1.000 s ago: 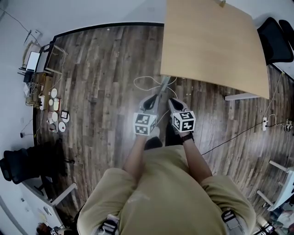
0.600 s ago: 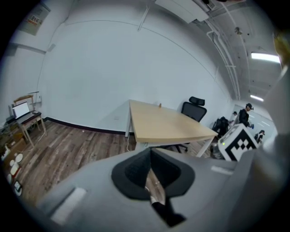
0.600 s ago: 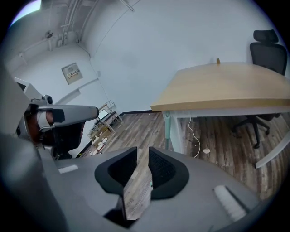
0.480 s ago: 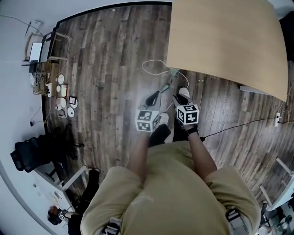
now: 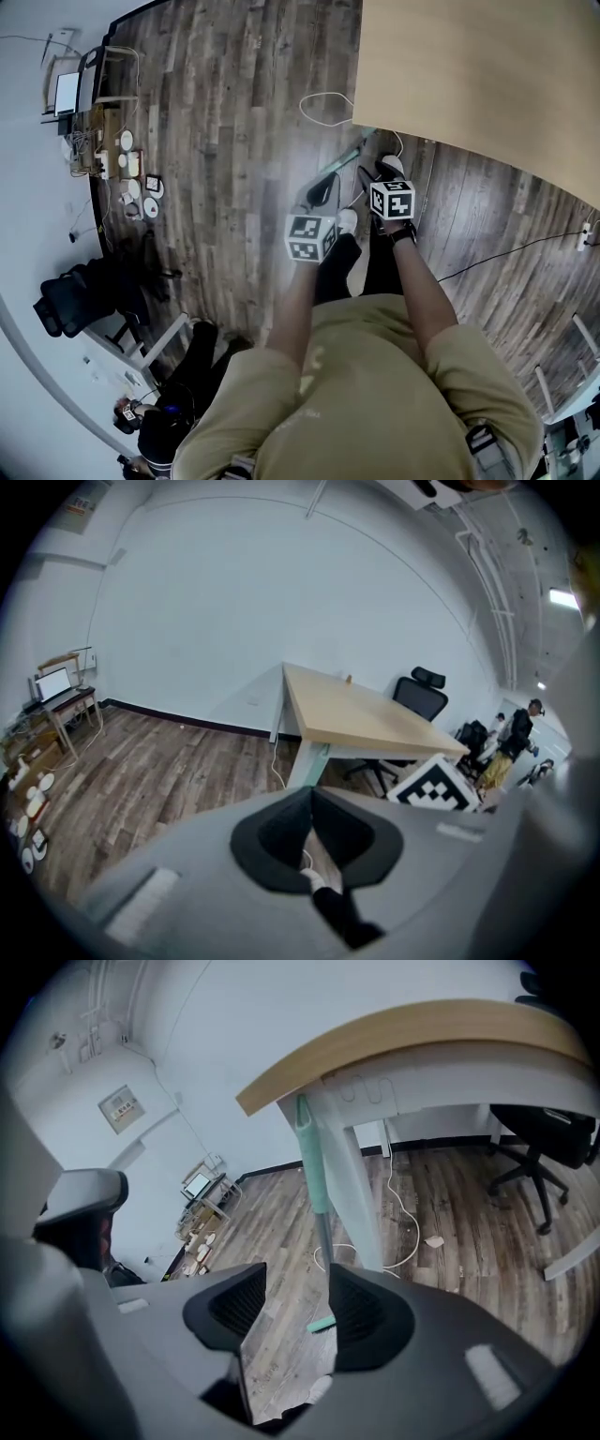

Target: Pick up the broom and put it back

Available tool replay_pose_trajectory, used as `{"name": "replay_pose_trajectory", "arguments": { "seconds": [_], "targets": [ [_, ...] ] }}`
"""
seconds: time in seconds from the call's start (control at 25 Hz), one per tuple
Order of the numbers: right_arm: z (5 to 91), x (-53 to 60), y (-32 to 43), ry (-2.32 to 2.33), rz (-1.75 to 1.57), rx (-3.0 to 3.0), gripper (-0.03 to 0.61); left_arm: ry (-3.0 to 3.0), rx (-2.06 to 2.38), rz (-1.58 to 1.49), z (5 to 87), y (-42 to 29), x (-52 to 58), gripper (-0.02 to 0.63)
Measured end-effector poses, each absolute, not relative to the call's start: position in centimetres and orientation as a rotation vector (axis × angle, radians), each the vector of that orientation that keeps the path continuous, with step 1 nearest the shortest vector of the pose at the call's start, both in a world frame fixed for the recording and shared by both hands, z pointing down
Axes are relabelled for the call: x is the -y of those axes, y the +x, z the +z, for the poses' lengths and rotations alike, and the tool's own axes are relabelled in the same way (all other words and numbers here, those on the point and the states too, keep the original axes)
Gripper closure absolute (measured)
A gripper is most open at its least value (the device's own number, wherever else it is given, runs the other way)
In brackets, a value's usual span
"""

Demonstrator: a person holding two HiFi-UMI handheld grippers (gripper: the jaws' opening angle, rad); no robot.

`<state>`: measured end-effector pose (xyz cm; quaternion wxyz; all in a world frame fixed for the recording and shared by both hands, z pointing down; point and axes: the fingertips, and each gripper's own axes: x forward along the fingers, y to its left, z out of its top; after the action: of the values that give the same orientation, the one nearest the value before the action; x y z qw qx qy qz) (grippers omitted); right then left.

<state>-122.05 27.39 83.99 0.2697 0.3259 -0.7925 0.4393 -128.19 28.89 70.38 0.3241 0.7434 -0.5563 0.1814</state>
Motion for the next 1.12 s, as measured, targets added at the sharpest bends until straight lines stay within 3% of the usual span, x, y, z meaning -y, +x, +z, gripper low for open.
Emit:
{"name": "replay_pose_trajectory", "arguments": {
  "seconds": [0.28, 0.56, 0.72, 1.12],
  "targets": [
    [88.6, -22.6, -124.0, 0.881, 1.169, 2.115, 0.314, 1.873, 1.484, 0.474, 73.6, -129.7, -27.8, 0.612],
    [90.1, -19.4, -125.9, 0.925, 1.166, 2.192, 0.380, 1.873, 1.485, 0.473, 74.3, -129.0, -27.8, 0.612],
    [90.0, -19.1, -125.8, 0.922, 1.138, 2.202, 0.480, 1.864, 1.493, 0.470, 74.2, -128.9, -28.7, 0.612],
    [87.3, -27.6, -126.4, 0.795, 0.979, 2.169, 0.485, 1.814, 1.588, 0.403, 70.9, -132.5, -32.1, 0.612]
  ]
}}
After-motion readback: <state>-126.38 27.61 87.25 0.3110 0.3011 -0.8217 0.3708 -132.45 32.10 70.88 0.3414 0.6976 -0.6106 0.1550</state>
